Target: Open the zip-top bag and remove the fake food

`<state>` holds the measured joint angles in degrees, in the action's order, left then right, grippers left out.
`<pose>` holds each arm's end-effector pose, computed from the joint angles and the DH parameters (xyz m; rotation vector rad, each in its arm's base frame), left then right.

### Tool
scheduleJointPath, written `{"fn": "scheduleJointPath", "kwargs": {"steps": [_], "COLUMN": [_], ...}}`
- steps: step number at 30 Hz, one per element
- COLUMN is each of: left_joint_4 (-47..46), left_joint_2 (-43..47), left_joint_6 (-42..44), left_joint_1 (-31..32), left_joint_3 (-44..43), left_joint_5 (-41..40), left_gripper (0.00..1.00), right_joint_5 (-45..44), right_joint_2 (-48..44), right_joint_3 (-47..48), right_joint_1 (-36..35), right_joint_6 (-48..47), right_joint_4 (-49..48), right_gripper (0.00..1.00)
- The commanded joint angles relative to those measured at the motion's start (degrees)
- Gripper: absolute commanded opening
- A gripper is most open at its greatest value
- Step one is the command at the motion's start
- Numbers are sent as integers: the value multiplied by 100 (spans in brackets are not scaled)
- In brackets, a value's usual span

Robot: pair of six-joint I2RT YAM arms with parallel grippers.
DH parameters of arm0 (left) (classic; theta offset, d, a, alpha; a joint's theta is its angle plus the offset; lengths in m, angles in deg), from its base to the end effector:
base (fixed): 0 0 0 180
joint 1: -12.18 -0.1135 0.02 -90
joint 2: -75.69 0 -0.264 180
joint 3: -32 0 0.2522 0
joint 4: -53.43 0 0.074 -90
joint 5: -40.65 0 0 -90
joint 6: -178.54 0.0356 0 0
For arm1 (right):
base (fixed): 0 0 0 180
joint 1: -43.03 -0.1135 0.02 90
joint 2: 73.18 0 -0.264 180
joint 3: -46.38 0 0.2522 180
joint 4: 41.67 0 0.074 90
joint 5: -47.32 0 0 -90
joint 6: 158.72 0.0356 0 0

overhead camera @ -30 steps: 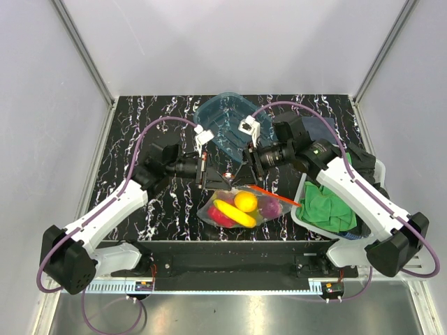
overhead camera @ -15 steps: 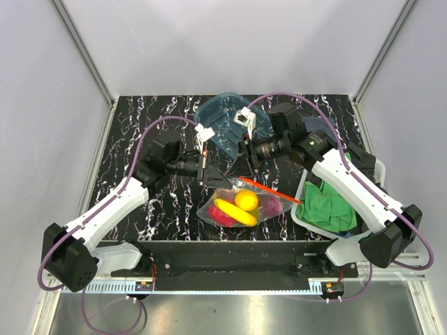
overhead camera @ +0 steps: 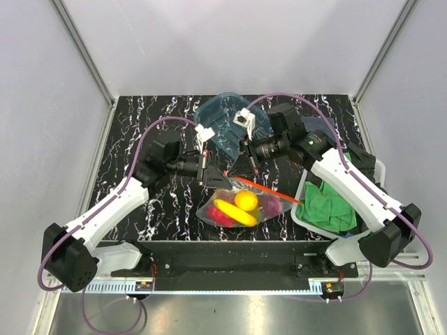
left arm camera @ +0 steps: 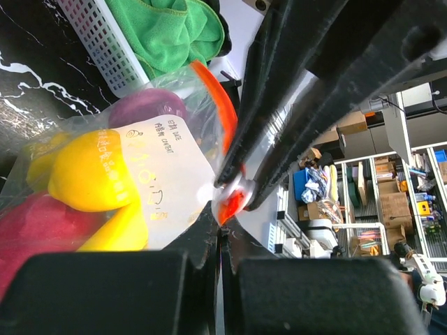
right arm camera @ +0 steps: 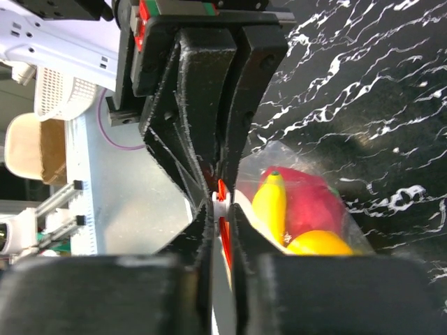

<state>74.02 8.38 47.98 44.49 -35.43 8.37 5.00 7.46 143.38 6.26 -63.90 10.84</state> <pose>0.2015 -0.1631 0.3251 0.6342 2.0995 -1.7527 0.2231 0.1996 0.3872 -1.0850 1.9880 1.3113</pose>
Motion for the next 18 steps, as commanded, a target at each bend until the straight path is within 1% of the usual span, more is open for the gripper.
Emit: {"fn": "scheduleJointPath", "kwargs": {"steps": [1,5,6,7,8,9,10,11,13,14,15,16,17,18], "left_joint_4": [-489,-542,-560,-569,-595,-613,-621,-665,-665,-665,-665,-665,-665,-665], "left_joint_2": [209,323,315,306,289,280,280,280,306,306,289,280,280,271], "left_joint_6": [-119,-137,-163,-189,-250,-251,-251,-260,-260,-269,-260,-251,-242,-234], "left_joint_1": [29,20,38,29,29,29,29,29,29,29,29,29,29,29], "left_joint_3": [-276,-240,-258,-258,-249,-241,-197,-179,-144,-126,-126,-109,-91,-74], "left_joint_5": [258,135,135,135,126,117,109,100,82,91,100,117,117,126], "left_gripper": [0,0,2,19,30,39,45,48,50,48,44,37,28,26], "right_joint_5": [-4,-22,22,74,136,154,180,198,198,215,233,242,242,242], "right_joint_2": [-13,-92,-101,-101,-110,-110,-127,-136,-154,-154,-171,-180,-198,-224], "right_joint_3": [157,140,114,105,87,43,26,17,17,25,25,25,25,-1], "right_joint_1": [21,39,56,48,39,47,48,48,65,65,83,100,109,109], "right_joint_6": [72,282,326,370,466,519,564,616,669,696,704,713,722,713], "right_joint_4": [-191,-270,-297,-349,-393,-437,-525,-552,-613,-622,-631,-648,-649,-657], "right_gripper": [0,0,0,0,0,0,0,0,0,0,0,0,0,0]}}
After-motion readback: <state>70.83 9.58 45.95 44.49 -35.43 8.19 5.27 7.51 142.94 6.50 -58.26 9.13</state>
